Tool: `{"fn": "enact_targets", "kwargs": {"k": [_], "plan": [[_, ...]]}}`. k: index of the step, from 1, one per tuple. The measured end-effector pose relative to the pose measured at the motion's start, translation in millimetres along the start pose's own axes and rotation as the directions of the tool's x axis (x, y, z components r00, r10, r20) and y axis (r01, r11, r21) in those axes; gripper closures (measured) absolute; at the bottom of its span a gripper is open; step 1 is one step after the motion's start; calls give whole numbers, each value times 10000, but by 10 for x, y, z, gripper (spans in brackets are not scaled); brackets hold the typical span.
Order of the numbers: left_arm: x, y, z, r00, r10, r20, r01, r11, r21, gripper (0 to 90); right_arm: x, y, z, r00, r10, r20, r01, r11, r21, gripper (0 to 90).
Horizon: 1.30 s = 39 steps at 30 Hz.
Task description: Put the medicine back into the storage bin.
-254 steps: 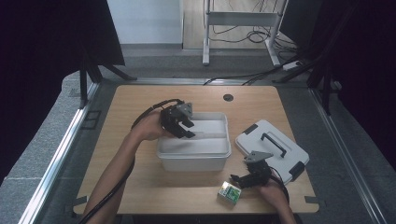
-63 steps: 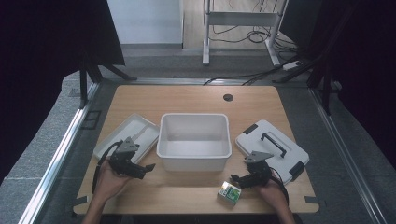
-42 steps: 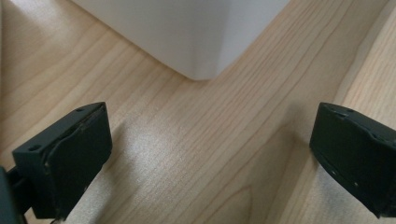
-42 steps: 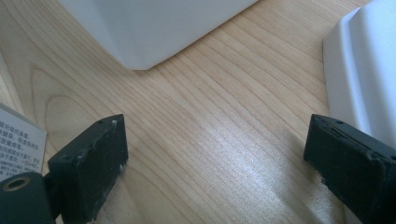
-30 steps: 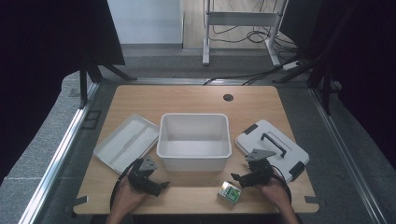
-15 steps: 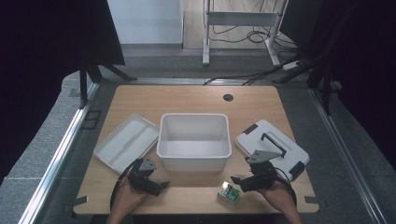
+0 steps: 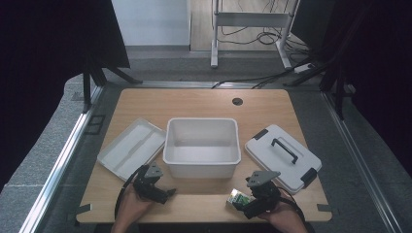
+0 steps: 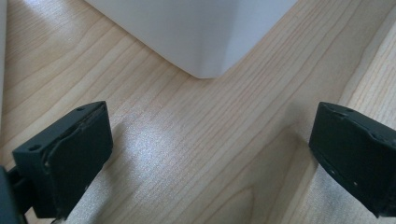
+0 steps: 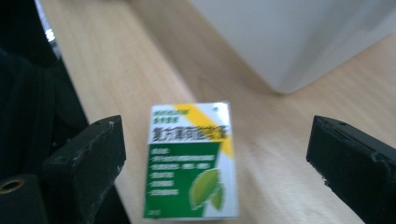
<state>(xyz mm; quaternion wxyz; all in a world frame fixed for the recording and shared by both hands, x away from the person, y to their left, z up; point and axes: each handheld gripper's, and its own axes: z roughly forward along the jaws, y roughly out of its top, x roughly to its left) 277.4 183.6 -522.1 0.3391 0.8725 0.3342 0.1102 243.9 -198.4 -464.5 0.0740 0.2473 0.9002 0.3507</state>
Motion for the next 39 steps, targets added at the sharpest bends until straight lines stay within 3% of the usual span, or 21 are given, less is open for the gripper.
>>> {"fn": "enact_targets", "kwargs": {"k": [9,11,12,17,39], "plan": [[-2,-1,-1,10000,-33,-17,33,10000,-3,0,47,-58,201,9997,-245,-70,251,9928,1171,262],[-2,-1,-1,10000,-32,-22,32,10000,-3,0,53,-57,210,9992,-334,-224,361,9903,1339,417],[-2,-1,-1,10000,-34,-23,34,10000,-3,0,59,-54,205,9986,-396,-357,441,9897,1365,442],[-1,-1,-2,10000,-34,-24,34,10000,-6,0,65,1,186,9981,-507,-346,558,9848,1644,448],[0,-3,-6,10000,-41,-56,41,10000,-6,5,15,604,-275,9928,-905,-788,1000,9869,1266,449]]}}
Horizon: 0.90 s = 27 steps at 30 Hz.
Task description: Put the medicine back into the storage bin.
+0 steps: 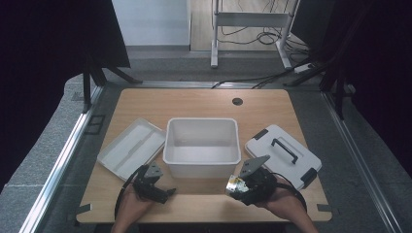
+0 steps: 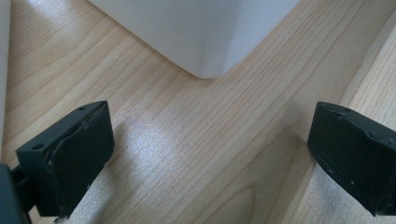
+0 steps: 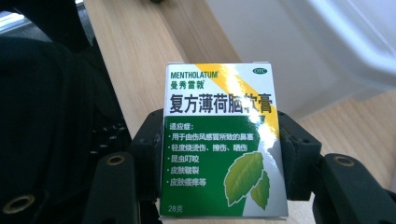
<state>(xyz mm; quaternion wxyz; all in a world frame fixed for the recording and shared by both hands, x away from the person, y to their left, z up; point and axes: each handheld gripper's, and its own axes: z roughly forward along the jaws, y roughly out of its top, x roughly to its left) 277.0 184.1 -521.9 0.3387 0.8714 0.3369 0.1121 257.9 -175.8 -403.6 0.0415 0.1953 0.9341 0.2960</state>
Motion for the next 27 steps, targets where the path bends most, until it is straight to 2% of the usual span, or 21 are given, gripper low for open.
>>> {"fn": "enact_targets", "kwargs": {"k": [8,19,27], "plan": [[0,0,-1,10000,-7,-11,7,10000,-2,6,-34,206,-159,10000,-66,-9,66,10000,35,449],[-2,-1,-1,10000,-38,-20,38,10000,-13,7,-167,526,-299,10000,42,15,-41,9999,-163,450],[-2,-1,-2,10000,-56,-18,56,10000,-7,7,-346,751,-285,9987,99,497,-82,9994,-340,450]]}}
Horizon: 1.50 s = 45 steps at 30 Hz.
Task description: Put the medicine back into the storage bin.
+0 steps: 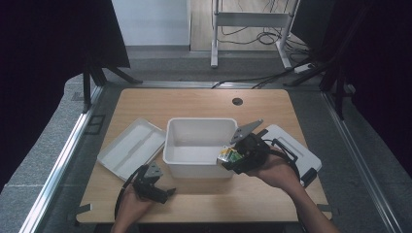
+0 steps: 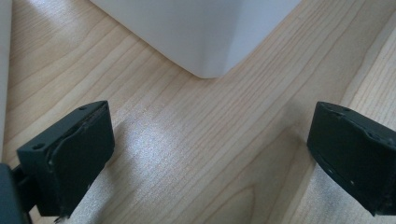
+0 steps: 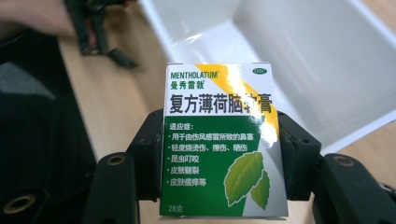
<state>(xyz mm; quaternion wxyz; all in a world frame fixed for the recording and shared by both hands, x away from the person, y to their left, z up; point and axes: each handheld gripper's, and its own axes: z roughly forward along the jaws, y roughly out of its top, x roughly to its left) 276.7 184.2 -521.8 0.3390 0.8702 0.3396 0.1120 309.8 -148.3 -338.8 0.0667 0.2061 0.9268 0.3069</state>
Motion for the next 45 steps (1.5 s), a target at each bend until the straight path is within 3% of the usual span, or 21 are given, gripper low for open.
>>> {"fn": "enact_targets", "kwargs": {"k": [7,14,24,31,33,36,40,45], "plan": [[-1,-1,0,10000,-7,-9,7,10000,1,7,-178,124,131,9980,104,622,-107,9999,41,450],[-2,-1,-1,10000,-17,-30,17,10000,-3,7,-335,167,413,9954,234,934,-255,9995,208,450],[-4,-3,0,10000,-33,-56,33,10000,-17,7,-438,146,780,9945,444,948,-498,9972,553,449],[-4,-3,0,10000,-41,-55,41,10000,-16,6,-446,165,939,9933,485,1050,-574,9948,841,443],[-4,-3,0,10000,-46,-55,45,10000,-16,6,-454,179,967,9924,551,1097,-652,9937,910,418],[-4,-4,-1,10000,-61,-55,61,10000,-14,6,-465,210,946,9902,740,1182,-810,9952,556,378],[-4,-5,-3,9999,-76,-75,76,10000,-23,10,-459,219,891,9905,614,1234,-670,9969,419,350],[-4,-5,-3,9999,-74,-77,74,10000,-19,11,-449,184,790,9910,743,1111,-745,9972,-21,251]]}}
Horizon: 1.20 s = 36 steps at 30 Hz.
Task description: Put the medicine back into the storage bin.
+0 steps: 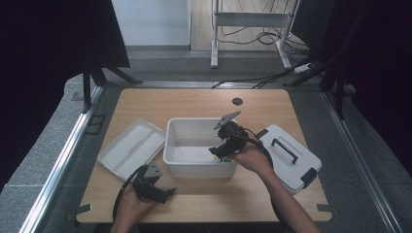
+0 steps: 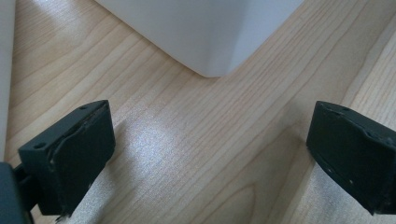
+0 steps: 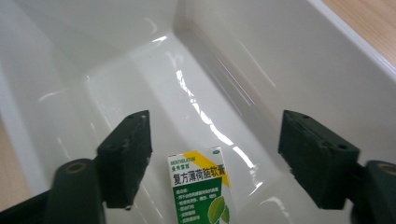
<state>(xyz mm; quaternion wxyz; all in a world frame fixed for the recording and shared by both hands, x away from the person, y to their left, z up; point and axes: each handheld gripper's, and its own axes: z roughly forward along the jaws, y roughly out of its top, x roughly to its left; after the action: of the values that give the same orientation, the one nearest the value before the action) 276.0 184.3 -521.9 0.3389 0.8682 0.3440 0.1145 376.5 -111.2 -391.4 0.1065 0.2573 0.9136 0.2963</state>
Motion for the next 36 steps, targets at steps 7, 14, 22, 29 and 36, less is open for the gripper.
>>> {"fn": "enact_targets", "kwargs": {"k": [7,14,22,29,36], "plan": [[3,1,1,10000,-15,24,15,10000,-11,10,32,-74,-151,9998,179,-123,-185,9988,-455,72],[4,2,1,10000,-11,35,11,10000,-8,9,93,-235,-332,9998,182,-18,-183,9963,-834,0],[4,2,1,10000,-5,36,5,10000,-1,9,93,-518,-476,9996,298,-11,-297,9920,-1228,0],[3,3,1,10000,-4,38,4,10000,7,7,79,-849,-463,9987,477,151,-451,9891,-1403,0],[3,2,3,10000,1,14,-1,10000,-2,8,56,-1114,-363,9963,803,303,-742,9833,-1659,0]]}}
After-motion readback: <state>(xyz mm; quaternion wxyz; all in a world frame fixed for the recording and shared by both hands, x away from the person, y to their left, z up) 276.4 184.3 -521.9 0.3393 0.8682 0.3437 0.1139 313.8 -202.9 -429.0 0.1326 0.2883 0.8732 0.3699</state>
